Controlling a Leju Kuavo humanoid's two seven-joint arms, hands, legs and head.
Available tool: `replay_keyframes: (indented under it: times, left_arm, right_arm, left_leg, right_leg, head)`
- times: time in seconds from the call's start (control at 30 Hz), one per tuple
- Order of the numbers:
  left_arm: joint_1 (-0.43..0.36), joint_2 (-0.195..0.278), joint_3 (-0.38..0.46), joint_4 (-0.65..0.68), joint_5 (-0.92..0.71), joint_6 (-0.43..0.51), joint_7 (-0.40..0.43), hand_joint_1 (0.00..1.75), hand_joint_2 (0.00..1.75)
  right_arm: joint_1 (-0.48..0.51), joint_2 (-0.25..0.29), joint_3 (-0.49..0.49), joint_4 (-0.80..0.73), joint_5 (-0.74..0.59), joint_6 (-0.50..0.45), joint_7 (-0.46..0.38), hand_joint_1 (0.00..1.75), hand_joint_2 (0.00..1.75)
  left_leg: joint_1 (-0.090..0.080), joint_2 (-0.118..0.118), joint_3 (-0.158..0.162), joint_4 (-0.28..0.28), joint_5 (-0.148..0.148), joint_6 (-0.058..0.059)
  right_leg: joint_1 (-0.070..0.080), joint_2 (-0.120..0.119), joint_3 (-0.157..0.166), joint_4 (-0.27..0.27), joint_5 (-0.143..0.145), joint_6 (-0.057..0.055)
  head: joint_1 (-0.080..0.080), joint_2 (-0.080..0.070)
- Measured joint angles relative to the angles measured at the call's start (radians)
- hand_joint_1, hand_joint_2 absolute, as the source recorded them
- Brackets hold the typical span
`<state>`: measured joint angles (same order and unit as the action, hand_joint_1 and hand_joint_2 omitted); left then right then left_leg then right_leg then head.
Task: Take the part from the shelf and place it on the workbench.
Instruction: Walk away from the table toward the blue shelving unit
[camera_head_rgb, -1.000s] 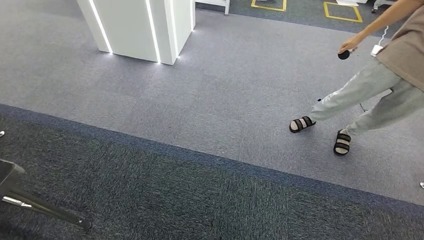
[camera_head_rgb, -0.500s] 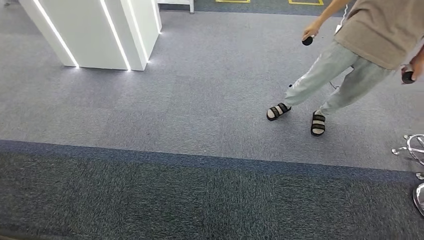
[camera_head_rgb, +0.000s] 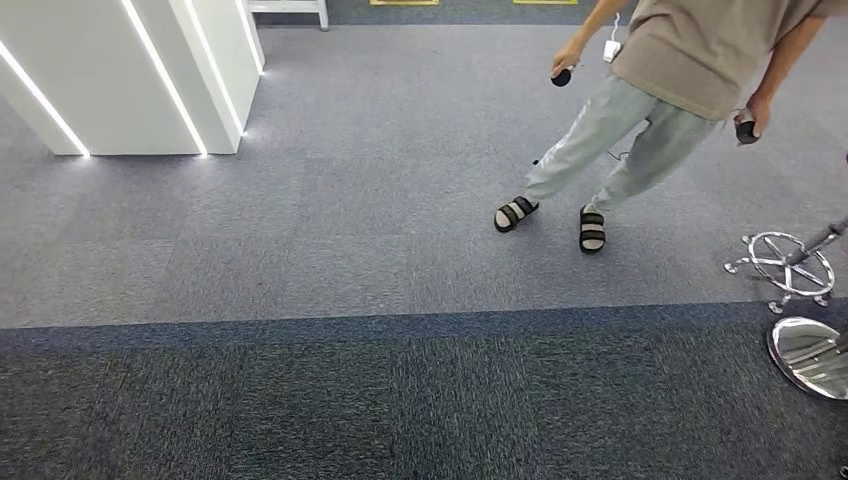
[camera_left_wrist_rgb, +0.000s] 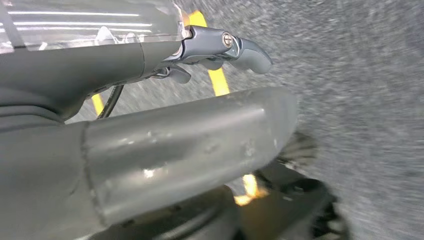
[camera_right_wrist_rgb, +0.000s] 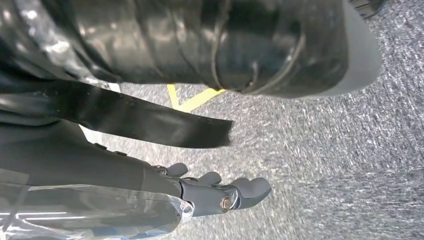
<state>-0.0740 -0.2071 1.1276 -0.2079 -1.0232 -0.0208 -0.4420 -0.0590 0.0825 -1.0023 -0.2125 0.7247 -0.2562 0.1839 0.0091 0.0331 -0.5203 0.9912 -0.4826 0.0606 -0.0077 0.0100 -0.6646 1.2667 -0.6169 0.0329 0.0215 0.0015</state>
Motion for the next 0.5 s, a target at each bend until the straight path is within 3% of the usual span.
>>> replay_keyframes:
  times: [0.03, 0.07, 0.13, 0.2, 0.23, 0.3, 0.33, 0.4, 0.43, 0.5]
  left_arm:
    - [0.002, 0.000, 0.000, 0.000, -0.004, 0.004, 0.009, 0.00, 0.00]
    - [0.004, 0.000, 0.000, 0.000, -0.005, 0.007, 0.016, 0.00, 0.00]
    - [0.004, -0.004, 0.000, 0.000, -0.004, 0.009, 0.016, 0.00, 0.00]
    - [0.004, -0.007, 0.000, 0.000, -0.003, 0.011, 0.011, 0.00, 0.00]
    - [0.003, -0.009, 0.000, 0.000, -0.005, 0.012, 0.008, 0.00, 0.00]
    - [-0.002, -0.011, 0.000, 0.000, -0.009, 0.013, 0.000, 0.00, 0.00]
    - [-0.004, -0.012, 0.000, 0.000, -0.009, 0.013, -0.004, 0.00, 0.00]
    - [-0.007, -0.014, 0.000, 0.000, -0.009, 0.014, -0.008, 0.00, 0.00]
    - [-0.006, -0.014, 0.000, 0.000, -0.009, 0.014, -0.010, 0.00, 0.00]
    - [-0.002, -0.014, 0.000, 0.000, -0.011, 0.014, -0.014, 0.00, 0.00]
  right_arm:
    - [0.001, 0.003, 0.000, 0.000, 0.000, -0.002, -0.001, 0.00, 0.00]
    - [0.002, 0.006, 0.000, 0.000, 0.000, -0.004, -0.002, 0.00, 0.00]
    - [0.005, 0.009, 0.000, 0.001, 0.003, -0.007, 0.003, 0.00, 0.00]
    - [0.003, 0.011, 0.000, 0.001, 0.010, -0.008, 0.013, 0.00, 0.00]
    - [0.001, 0.011, 0.000, 0.001, 0.014, -0.008, 0.017, 0.00, 0.00]
    - [0.001, 0.012, 0.000, 0.001, 0.018, -0.007, 0.017, 0.00, 0.00]
    - [0.002, 0.012, 0.000, 0.001, 0.019, -0.007, 0.017, 0.00, 0.00]
    - [0.002, 0.013, 0.000, 0.001, 0.019, -0.005, 0.016, 0.00, 0.00]
    - [0.001, 0.013, 0.000, 0.001, 0.020, -0.003, 0.016, 0.00, 0.00]
    - [-0.002, 0.013, 0.000, 0.001, 0.021, 0.004, 0.014, 0.00, 0.00]
  left_leg:
    - [-0.001, 0.012, -0.001, 0.000, -0.002, 0.000]
    - [-0.001, 0.024, 0.000, 0.000, -0.004, -0.001]
    - [-0.001, 0.044, 0.004, 0.000, -0.007, -0.005]
    - [-0.004, 0.061, 0.012, 0.001, -0.013, -0.015]
    - [-0.004, 0.069, 0.015, 0.001, -0.016, -0.022]
    - [-0.002, 0.086, 0.025, -0.002, -0.020, -0.035]
    - [0.000, 0.083, 0.029, 0.003, -0.024, -0.042]
    - [0.002, 0.038, 0.013, 0.055, -0.061, -0.052]
    - [0.003, 0.006, -0.015, 0.113, -0.094, -0.055]
    - [0.003, -0.024, -0.085, 0.254, -0.157, -0.056]
  right_leg:
    - [-0.001, -0.002, -0.018, 0.031, -0.003, 0.002]
    - [-0.003, -0.005, -0.014, 0.018, 0.014, 0.002]
    - [-0.003, -0.028, 0.058, -0.115, 0.082, -0.003]
    - [0.002, -0.066, 0.125, -0.241, 0.126, -0.013]
    - [0.005, -0.075, 0.139, -0.268, 0.131, -0.019]
    - [0.011, -0.060, 0.139, -0.275, 0.132, -0.031]
    - [0.009, -0.050, 0.142, -0.280, 0.137, -0.036]
    - [0.004, -0.030, 0.147, -0.290, 0.148, -0.047]
    - [0.002, -0.021, 0.147, -0.291, 0.151, -0.051]
    - [0.003, 0.003, 0.144, -0.290, 0.151, -0.056]
  head:
    - [0.000, 0.000]
    - [0.000, 0.000]
    - [0.000, 0.000]
    - [0.000, 0.000]
    - [0.000, 0.000]
    - [0.000, 0.000]
    - [0.000, 0.000]
    - [0.000, 0.000]
    - [-0.001, 0.000]
    - [-0.001, 0.000]
